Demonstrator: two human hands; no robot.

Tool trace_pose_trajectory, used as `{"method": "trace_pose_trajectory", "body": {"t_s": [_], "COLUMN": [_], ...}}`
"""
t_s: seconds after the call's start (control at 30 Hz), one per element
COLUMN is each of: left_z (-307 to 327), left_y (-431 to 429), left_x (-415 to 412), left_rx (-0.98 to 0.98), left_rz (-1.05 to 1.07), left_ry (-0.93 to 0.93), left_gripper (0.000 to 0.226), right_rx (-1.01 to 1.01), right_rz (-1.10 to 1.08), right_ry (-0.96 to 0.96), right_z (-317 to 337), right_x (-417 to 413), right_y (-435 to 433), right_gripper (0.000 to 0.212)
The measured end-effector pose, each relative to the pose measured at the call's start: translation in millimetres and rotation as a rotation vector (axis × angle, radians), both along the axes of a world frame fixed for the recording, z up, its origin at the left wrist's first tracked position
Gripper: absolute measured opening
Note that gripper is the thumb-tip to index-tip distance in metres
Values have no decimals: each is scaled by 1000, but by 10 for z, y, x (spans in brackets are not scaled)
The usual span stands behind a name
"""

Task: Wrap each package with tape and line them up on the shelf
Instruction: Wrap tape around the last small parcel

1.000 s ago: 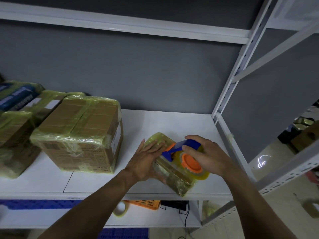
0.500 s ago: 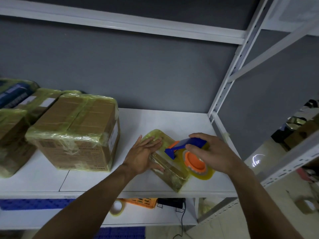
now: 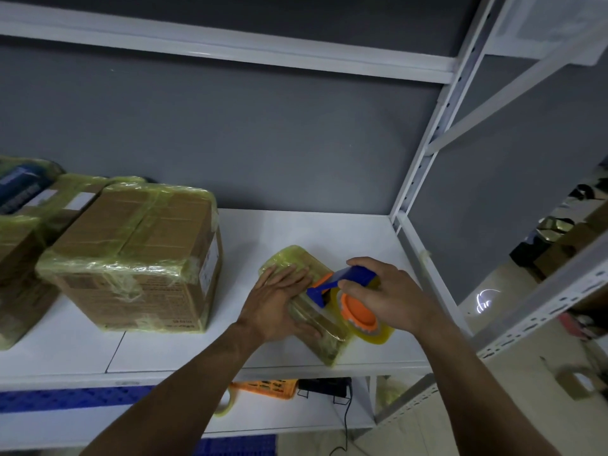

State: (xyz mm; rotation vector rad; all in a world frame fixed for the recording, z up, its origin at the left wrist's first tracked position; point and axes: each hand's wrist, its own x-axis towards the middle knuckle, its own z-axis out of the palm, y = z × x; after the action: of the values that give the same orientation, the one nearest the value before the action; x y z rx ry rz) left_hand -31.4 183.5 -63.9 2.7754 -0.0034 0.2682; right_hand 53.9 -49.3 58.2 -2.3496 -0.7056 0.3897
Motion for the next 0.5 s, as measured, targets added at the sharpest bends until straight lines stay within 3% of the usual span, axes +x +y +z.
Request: {"method": "trace_pose_trajectory", "body": {"t_s": [0.27, 0.4, 0.5], "left_z": [10, 77, 131], "left_y": [57, 124, 159], "left_x": [6, 48, 115], "left_rx": [15, 40, 38], "left_rz": [3, -14, -30], "left_ry": [-29, 26, 73], "left_gripper": [120, 121, 123], "right_rx": [45, 34, 1], "right_rz": [-31, -21, -27], "right_ry": [-68, -64, -61], "right_z": [135, 200, 130], "right_x": [-31, -58, -108], "right_y": [-50, -170, -199], "right_gripper": [39, 22, 24]}}
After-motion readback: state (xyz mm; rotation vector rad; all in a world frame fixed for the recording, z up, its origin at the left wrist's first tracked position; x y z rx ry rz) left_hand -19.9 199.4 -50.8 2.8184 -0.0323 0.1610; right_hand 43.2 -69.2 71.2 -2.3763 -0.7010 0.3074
